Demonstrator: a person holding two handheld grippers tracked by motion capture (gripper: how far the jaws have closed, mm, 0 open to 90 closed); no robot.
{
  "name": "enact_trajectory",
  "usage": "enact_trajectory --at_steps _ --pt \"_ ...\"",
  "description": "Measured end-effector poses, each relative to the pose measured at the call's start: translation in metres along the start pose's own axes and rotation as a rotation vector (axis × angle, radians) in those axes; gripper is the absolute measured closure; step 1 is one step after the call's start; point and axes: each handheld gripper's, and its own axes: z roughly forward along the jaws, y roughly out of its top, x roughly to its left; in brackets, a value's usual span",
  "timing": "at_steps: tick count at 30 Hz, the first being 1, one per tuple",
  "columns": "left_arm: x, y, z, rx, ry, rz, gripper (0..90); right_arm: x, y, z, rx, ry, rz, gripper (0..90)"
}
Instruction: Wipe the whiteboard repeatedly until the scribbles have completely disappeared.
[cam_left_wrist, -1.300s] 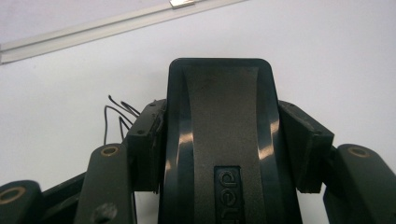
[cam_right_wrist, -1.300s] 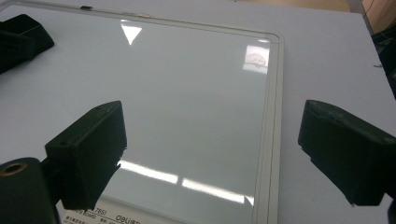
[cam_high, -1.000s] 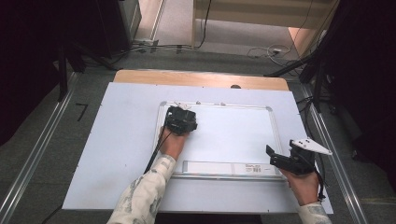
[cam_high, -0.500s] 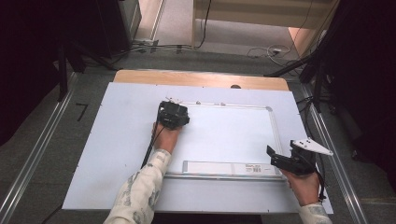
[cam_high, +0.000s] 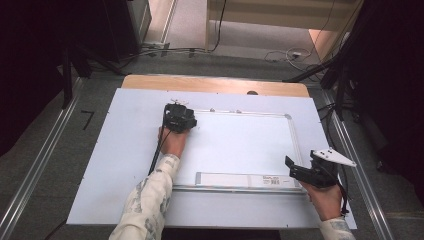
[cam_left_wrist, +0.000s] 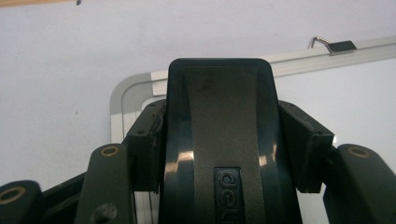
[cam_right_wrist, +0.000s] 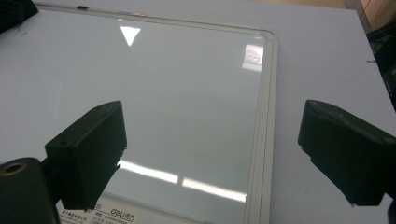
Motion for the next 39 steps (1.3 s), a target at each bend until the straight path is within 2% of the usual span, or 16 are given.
enact_trajectory --at_steps 6,10,20,27,31,34,39 --pt "-0.002 0.004 0.004 -0.004 0.011 -0.002 41.6 -0.001 0.0 0.001 0.0 0.002 0.004 6.6" --pt "-0.007 0.004 0.005 -0.005 -0.001 0.011 41.6 0.0 0.001 0.002 0.0 0.005 0.001 6.6" --pt "-0.05 0.004 0.007 -0.008 -0.058 0.069 41.7 0.001 0.003 0.003 0.0 0.011 -0.002 6.6" --pt "-0.068 0.0 0.002 -0.003 -0.096 0.106 41.7 0.001 0.002 0.003 0.0 0.011 -0.004 6.6" --pt "-0.068 -0.003 0.0 -0.003 -0.106 0.106 41.6 0.002 0.002 0.003 0.002 0.01 -0.005 6.6" --pt "-0.063 -0.003 -0.001 0.003 -0.106 0.108 41.6 0.001 0.002 0.003 0.001 0.011 -0.008 6.6" --pt "-0.036 -0.002 -0.001 0.008 -0.068 0.07 41.6 0.0 0.0 0.001 0.003 0.005 -0.003 6.6"
